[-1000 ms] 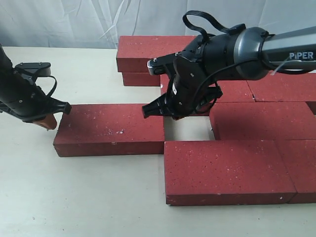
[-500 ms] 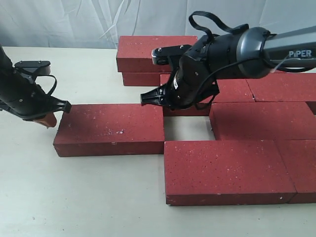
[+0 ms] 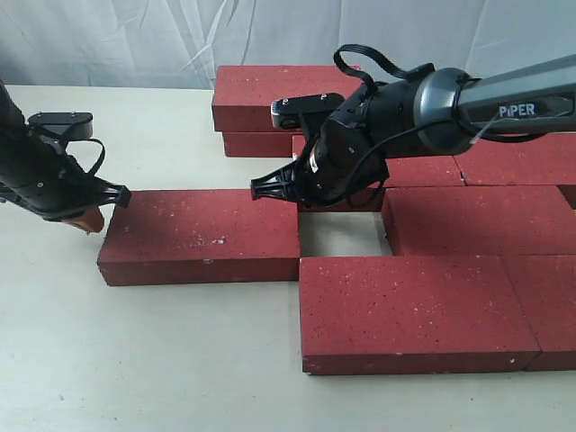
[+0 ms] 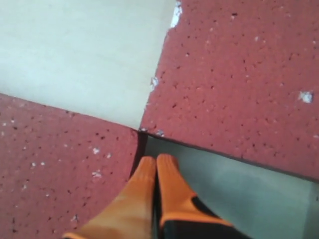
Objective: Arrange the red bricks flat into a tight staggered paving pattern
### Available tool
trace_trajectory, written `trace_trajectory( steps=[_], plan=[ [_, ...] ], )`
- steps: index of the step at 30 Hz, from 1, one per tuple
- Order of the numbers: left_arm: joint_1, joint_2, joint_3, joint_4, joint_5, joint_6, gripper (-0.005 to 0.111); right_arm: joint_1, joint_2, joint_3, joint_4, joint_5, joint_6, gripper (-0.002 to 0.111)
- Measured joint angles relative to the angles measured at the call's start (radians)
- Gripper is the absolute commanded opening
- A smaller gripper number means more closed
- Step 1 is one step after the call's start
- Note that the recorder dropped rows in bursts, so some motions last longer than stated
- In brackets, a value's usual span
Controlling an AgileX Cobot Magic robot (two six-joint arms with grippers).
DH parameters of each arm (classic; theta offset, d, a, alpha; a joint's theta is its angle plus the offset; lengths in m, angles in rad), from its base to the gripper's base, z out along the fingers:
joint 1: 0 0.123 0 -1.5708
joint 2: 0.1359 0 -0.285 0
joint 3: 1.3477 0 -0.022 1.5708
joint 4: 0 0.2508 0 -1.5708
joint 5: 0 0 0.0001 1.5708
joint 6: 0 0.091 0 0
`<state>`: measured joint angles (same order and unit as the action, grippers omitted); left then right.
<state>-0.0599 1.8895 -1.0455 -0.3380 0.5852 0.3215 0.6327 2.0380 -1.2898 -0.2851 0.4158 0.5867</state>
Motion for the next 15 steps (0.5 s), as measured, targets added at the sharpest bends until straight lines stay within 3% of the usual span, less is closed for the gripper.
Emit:
trace_trajectory(
  steps=[15],
  plan=[
    [0.0, 0.006, 0.0, -0.006, 0.0, 0.003, 0.0, 0.0, 0.029, 0.0, -0.124, -0.054, 0.0, 0.0]
  ],
)
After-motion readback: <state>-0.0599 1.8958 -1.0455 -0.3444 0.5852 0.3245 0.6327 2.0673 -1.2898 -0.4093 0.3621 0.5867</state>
